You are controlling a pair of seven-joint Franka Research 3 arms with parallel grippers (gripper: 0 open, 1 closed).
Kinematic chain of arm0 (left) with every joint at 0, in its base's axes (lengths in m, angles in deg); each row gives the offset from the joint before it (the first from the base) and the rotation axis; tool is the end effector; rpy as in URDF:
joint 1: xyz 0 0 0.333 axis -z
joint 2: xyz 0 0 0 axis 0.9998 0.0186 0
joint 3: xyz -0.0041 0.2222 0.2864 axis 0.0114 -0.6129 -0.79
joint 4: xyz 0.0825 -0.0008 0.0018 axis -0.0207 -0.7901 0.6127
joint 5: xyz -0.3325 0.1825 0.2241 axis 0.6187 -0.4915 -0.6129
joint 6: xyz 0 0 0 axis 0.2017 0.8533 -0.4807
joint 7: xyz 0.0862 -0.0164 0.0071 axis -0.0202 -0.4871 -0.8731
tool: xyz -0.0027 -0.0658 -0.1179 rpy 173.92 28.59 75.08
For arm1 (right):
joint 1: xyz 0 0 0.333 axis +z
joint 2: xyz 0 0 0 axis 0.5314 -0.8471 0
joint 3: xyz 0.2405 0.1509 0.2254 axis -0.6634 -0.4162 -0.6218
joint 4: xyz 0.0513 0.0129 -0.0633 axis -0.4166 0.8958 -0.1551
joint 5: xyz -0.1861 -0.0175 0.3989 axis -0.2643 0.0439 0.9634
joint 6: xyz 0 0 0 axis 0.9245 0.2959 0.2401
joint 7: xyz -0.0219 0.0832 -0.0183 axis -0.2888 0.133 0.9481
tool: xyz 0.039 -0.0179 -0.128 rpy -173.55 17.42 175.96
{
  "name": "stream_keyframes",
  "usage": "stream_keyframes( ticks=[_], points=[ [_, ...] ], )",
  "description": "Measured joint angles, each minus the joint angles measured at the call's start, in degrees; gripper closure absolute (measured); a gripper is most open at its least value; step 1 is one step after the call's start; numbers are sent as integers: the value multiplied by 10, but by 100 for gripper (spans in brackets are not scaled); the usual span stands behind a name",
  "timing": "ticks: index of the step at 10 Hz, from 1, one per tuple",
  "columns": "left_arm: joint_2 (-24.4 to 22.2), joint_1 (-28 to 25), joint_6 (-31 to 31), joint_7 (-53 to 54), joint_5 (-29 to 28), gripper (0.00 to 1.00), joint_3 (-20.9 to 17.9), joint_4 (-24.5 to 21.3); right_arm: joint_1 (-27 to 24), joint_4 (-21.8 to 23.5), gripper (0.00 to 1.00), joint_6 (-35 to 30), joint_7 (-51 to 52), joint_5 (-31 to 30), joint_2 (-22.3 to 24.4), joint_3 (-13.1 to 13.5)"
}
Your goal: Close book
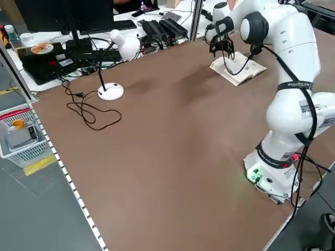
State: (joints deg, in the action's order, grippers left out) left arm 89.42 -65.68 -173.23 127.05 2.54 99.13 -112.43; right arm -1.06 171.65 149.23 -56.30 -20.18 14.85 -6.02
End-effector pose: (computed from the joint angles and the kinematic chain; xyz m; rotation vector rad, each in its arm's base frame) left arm 0.7068 -0.4499 0.1905 2.4306 -1.3458 0.1870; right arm 0.6189 0.3074 0.1373 -2.5802 0.2550 0.0722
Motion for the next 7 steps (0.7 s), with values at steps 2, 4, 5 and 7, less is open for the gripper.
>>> stream_keyframes(
  ticks=[2, 4, 5, 7],
  points=[
    [7, 0, 0, 15, 18, 0, 0, 6, 0, 0, 99, 0, 0, 0, 0, 0],
    [20, 0, 0, 31, 39, 0, 0, 15, 0, 0, 99, 0, 0, 0, 0, 0],
    [26, 0, -1, 33, 43, 0, 0, 19, 0, 0, 99, 0, 0, 0, 0, 0],
    [34, -1, -1, 34, 47, 0, 0, 26, 0, 0, 99, 0, 1, 0, 0, 0]
  ],
)
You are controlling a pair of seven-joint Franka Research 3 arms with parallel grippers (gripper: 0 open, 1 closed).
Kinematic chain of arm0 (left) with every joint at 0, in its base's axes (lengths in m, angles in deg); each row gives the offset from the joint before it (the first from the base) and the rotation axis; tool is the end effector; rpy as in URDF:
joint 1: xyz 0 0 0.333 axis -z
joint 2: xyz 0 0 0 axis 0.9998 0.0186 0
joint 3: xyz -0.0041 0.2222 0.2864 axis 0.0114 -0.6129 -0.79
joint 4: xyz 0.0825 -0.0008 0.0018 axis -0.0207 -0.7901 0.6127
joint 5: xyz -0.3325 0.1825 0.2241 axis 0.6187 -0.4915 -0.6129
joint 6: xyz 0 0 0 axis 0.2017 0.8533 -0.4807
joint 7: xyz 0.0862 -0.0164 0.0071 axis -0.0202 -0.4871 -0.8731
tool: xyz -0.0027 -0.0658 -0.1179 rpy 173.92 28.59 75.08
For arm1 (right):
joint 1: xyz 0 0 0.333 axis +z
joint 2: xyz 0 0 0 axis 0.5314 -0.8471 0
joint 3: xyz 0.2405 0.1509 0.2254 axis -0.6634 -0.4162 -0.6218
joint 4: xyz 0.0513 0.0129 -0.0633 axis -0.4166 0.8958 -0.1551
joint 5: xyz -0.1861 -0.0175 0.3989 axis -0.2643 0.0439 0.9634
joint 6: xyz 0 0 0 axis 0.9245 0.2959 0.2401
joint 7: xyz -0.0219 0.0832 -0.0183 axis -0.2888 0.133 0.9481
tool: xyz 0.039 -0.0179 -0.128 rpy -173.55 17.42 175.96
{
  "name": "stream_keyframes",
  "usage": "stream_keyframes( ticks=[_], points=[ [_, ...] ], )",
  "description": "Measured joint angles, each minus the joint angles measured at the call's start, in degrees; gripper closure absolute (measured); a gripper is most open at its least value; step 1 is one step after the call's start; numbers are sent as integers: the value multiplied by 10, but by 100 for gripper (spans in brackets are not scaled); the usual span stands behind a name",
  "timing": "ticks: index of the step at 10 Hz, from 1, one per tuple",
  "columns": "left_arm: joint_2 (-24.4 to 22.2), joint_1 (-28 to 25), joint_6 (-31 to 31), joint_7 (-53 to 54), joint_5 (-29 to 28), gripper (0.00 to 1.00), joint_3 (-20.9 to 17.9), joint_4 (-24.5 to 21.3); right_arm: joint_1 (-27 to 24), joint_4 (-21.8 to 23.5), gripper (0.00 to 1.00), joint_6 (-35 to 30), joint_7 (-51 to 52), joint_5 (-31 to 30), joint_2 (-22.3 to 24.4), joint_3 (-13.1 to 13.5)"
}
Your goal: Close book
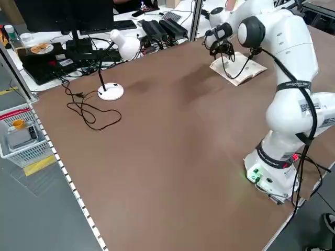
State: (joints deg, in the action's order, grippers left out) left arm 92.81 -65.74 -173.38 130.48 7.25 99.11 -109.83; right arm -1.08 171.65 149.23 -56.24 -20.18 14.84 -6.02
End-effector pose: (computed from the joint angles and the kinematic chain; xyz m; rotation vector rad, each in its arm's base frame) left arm 0.7125 -0.4522 0.1653 2.3788 -1.3070 0.1875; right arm 0.6190 0.3071 0.1372 -2.5803 0.2542 0.0719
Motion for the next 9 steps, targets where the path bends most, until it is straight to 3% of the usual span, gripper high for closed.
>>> stream_keyframes(
  ticks=[9],
  points=[
    [16, -9, 0, 26, 38, 0, 0, 18, 0, 0, 99, 0, 1, 0, 0, 0]
  ],
)
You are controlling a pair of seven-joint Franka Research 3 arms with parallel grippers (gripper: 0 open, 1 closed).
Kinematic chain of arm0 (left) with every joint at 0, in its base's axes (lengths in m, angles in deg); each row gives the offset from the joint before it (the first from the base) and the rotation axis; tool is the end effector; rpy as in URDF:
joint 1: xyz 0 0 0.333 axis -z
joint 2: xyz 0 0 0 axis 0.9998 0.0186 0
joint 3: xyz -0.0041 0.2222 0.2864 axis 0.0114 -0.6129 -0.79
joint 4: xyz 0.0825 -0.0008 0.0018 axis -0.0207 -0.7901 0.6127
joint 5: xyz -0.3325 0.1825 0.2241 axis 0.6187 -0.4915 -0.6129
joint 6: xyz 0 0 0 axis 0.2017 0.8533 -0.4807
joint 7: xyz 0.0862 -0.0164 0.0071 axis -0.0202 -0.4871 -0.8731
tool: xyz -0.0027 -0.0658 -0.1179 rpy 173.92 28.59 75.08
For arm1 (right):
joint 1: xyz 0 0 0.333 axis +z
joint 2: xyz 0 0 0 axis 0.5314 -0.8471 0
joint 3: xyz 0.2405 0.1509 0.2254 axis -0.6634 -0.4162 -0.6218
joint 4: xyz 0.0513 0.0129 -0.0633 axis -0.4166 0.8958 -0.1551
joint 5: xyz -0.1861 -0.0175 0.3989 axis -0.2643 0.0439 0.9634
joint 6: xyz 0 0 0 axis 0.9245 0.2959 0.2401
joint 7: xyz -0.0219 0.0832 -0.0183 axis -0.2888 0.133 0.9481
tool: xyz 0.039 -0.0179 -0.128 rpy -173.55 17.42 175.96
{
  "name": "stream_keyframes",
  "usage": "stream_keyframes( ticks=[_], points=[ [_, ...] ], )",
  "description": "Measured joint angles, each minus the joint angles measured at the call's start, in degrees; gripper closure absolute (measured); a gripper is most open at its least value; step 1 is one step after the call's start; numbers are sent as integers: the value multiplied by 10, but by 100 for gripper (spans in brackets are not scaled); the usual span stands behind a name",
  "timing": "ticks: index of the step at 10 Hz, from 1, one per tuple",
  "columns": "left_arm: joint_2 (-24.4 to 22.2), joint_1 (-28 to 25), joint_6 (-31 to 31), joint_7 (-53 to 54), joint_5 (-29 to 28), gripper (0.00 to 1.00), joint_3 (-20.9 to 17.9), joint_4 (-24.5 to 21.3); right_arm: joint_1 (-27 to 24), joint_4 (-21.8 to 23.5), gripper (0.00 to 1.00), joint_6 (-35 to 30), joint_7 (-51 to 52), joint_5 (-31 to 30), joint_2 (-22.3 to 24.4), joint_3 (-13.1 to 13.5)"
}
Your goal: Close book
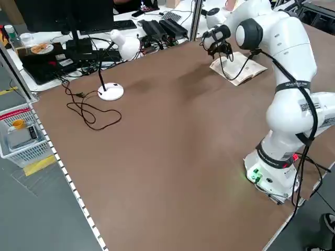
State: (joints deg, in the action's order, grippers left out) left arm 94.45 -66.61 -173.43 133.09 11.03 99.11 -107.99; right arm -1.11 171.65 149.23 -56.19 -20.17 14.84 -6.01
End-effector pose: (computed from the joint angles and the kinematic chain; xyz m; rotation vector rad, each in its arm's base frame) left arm 0.7244 -0.4442 0.1585 2.3470 -1.2610 0.2133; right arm 0.6192 0.3067 0.1372 -2.5803 0.2541 0.0712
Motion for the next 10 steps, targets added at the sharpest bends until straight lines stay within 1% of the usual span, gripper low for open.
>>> stream_keyframes(
  ticks=[4, 10],
  points=[
    [14, -1, 0, 15, 23, 0, 0, 10, 0, 0, 99, 0, 0, 0, 0, 0],
    [18, -6, 0, 15, 40, 0, 0, 14, 0, 0, 99, 0, 0, 0, 0, 0]
  ],
)
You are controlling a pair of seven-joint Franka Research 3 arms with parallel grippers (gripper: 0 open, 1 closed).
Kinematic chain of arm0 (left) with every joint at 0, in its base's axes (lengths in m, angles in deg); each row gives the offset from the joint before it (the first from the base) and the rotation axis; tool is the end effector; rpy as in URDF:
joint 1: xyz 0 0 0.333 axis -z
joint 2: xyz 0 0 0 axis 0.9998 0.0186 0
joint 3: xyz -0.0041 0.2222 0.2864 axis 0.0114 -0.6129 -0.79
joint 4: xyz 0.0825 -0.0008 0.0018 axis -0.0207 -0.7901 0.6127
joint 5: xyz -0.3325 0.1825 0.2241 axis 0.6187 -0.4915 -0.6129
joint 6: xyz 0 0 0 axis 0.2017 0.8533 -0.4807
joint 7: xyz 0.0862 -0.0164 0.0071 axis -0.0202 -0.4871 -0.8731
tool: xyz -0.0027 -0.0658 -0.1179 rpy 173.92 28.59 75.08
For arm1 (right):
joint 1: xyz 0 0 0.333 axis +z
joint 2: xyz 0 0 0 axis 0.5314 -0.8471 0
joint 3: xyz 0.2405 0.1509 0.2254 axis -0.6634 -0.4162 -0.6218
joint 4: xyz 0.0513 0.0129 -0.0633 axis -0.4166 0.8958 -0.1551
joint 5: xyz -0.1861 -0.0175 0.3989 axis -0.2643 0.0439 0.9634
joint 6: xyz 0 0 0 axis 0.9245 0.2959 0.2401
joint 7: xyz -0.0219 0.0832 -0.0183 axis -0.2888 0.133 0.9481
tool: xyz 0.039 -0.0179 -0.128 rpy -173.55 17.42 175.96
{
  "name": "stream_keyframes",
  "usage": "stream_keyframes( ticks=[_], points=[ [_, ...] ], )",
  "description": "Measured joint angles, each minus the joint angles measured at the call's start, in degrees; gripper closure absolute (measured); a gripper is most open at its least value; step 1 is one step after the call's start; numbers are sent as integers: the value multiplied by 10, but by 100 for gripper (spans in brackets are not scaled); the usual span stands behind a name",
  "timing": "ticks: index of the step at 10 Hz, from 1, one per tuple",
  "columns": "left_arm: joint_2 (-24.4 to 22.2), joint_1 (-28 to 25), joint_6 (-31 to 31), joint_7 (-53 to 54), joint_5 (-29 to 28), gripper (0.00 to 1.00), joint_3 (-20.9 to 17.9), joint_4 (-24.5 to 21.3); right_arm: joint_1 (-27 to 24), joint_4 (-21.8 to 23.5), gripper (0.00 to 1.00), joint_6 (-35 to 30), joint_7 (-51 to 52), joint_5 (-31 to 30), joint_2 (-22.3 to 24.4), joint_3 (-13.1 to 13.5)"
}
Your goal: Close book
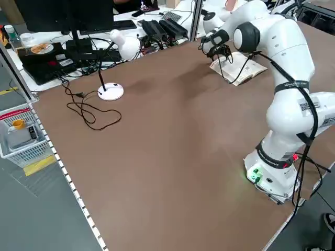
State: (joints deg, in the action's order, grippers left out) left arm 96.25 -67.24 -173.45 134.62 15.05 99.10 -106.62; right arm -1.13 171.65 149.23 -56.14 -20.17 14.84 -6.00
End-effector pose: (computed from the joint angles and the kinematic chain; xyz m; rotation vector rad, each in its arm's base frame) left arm 0.7312 -0.4381 0.1452 2.3238 -1.1915 0.2191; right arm 0.6194 0.3064 0.1372 -2.5804 0.2536 0.0707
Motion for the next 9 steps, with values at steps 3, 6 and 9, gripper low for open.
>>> stream_keyframes(
  ticks=[3, 6, 9],
  points=[
    [6, 0, 0, 0, 20, 0, 0, 0, 0, 0, 99, 0, 0, 0, 0, 0],
    [12, 0, 0, 0, 26, 0, 0, 1, 0, 0, 99, 0, 0, 0, 0, 0],
    [12, 0, 1, 0, 44, 0, 0, 1, 0, 0, 99, -4, 0, 0, 0, 0]
  ],
)
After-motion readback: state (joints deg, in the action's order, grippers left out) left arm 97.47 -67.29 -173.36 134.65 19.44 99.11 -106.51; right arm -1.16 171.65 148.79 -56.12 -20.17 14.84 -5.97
